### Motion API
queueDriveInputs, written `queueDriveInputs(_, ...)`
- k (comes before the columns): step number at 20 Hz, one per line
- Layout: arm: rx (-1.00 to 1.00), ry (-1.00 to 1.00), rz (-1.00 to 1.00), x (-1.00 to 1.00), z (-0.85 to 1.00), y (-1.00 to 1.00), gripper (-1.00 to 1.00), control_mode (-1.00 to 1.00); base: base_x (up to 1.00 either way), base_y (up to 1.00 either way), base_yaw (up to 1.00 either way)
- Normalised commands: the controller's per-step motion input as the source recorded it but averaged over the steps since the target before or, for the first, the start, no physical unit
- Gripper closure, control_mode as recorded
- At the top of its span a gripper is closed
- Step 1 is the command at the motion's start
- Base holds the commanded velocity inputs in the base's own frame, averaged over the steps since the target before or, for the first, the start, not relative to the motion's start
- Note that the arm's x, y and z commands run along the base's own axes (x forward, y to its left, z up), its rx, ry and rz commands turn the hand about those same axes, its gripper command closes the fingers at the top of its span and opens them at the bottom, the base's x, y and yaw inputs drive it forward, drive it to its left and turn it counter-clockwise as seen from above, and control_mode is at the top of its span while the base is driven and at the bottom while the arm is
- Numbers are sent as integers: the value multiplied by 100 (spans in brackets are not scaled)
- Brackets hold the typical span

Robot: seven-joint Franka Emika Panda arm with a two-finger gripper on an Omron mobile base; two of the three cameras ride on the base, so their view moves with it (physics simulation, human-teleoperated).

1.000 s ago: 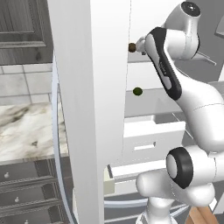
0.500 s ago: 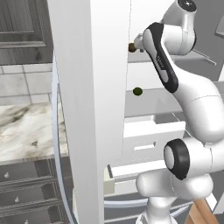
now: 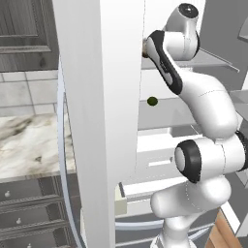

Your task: Pick up the tangerine and kiwi from the fridge and place one fruit on each plate on the dining counter.

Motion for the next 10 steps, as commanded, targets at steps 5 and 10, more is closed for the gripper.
queueDriveInputs(5,-2,6,-7,54,-9,1,-100,-100,0,0,0)
queueDriveInputs(10,0,10,-1,54,0,8,-100,-100,0,0,0)
